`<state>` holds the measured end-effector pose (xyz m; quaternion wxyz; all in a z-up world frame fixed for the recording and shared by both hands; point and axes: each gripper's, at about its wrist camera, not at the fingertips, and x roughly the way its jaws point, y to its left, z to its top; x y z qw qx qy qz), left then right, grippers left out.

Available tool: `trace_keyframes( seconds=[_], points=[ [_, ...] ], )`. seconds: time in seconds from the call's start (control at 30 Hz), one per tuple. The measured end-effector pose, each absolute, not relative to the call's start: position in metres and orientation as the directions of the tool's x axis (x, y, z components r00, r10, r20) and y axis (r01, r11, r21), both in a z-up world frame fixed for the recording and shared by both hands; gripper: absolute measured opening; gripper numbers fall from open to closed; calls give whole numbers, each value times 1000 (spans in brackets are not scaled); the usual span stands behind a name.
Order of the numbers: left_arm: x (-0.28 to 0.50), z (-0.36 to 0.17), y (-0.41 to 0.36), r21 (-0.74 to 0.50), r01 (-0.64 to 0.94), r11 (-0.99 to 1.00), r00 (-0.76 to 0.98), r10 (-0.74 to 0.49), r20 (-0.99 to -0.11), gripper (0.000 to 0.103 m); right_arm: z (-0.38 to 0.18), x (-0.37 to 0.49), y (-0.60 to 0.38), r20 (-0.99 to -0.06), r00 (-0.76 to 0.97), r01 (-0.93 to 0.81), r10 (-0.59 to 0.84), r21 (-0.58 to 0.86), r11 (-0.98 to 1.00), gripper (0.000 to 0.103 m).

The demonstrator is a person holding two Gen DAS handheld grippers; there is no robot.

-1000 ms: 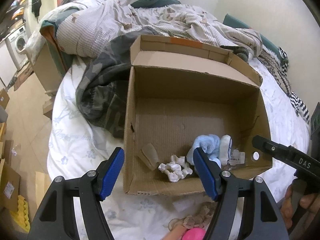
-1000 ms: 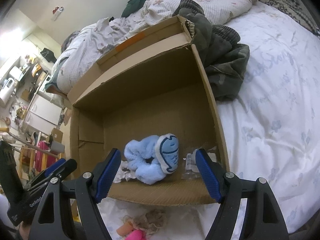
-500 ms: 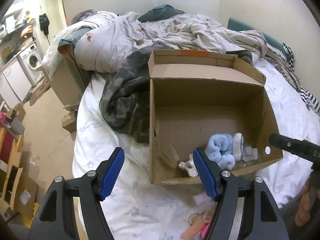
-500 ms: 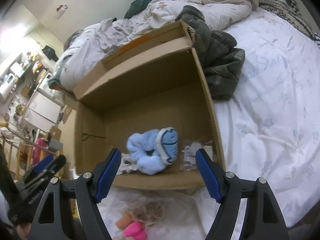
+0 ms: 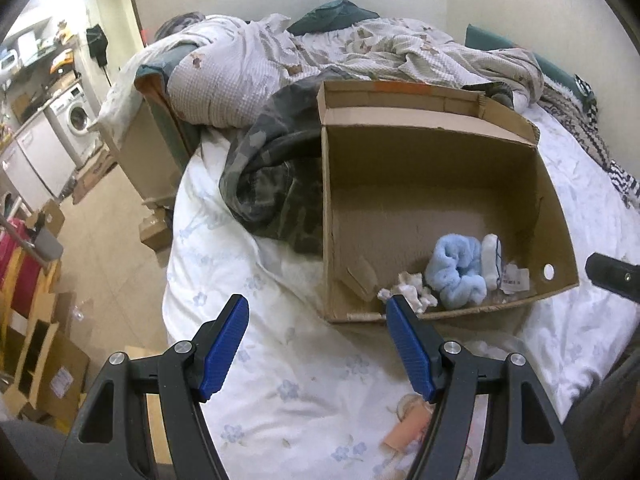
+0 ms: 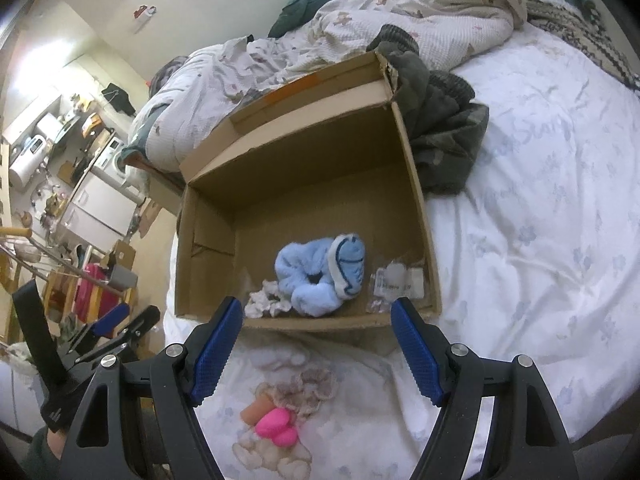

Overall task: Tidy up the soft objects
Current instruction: 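Withdraw both tools from the box toward the pink plush and peach tube, then grasp the peach tube with the left tool while the right tool grasps the pink plush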

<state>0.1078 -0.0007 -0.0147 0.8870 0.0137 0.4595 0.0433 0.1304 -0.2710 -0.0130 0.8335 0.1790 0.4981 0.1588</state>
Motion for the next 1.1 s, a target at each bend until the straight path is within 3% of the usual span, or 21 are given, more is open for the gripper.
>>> trace_keyframes(
  seconds=[0.37,0.83,0.9,1.0,1.1],
  points=[
    [97,-30,1,29,-82,996,504,67,-861,69,-42,118,-244,-791,287,-105,540,534,839,82],
    [106,-43,24,-22,-168,986,433,54,-900,69,-126,102,-158,-848,-160,-189,506,529,827,82],
    [105,-44,26,-28,-169,985,430,48,-901,69,-133,102,-148,-861,-171,-207,479,507,837,77],
    [104,-46,28,-43,-166,985,421,32,-906,69,-140,103,-140,-881,-172,-233,441,472,850,46],
    [101,-52,27,-46,-135,990,395,11,-919,69,-135,102,-140,-882,-172,-261,439,470,843,42]
  ],
)
